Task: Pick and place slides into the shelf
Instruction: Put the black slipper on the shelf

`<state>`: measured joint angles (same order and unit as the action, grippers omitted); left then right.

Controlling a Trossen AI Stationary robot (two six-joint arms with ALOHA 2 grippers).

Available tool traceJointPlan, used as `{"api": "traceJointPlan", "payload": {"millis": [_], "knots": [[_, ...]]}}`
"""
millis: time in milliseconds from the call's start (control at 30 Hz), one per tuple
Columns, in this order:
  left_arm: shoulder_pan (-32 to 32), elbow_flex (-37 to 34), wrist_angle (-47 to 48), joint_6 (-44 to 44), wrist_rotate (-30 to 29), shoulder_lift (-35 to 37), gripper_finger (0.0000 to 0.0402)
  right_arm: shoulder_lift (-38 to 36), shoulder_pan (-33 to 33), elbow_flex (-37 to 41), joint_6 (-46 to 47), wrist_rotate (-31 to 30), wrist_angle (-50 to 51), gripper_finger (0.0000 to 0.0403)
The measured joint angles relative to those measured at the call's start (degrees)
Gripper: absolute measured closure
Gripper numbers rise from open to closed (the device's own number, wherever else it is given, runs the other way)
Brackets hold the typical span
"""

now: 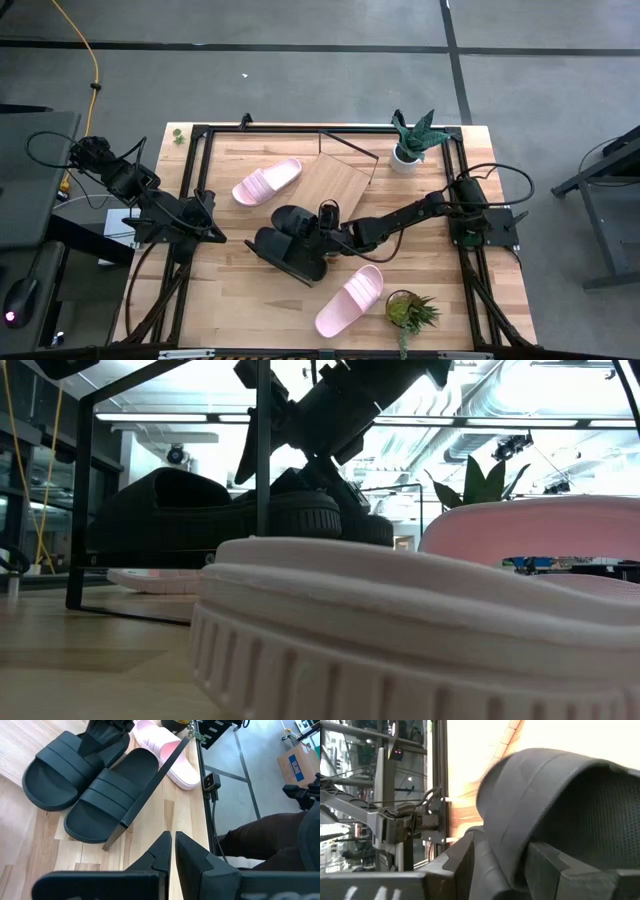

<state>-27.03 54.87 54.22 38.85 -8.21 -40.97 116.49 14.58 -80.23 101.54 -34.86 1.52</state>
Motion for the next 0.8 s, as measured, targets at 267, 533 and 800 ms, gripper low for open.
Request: {"api": "traceJointPlan", "payload": {"millis": [267, 533, 800], "knots": [[0.00, 0.00, 0.00, 0.00, 0.00, 0.00, 0.0387, -0.02, 0.05, 0.00, 0.09, -1.31, 0.37, 0.0261], [0.00, 0.00, 0.00, 0.00, 0.00, 0.00, 0.0387, -0.02, 0.47, 0.00, 3.03, -0.98, 3.13, 0.0261], [0.00, 0.00, 0.01, 0.00, 0.00, 0.00, 0.0387, -0.02, 1.27, 0.00, 6.49, -2.18, 5.72, 0.0261]]}}
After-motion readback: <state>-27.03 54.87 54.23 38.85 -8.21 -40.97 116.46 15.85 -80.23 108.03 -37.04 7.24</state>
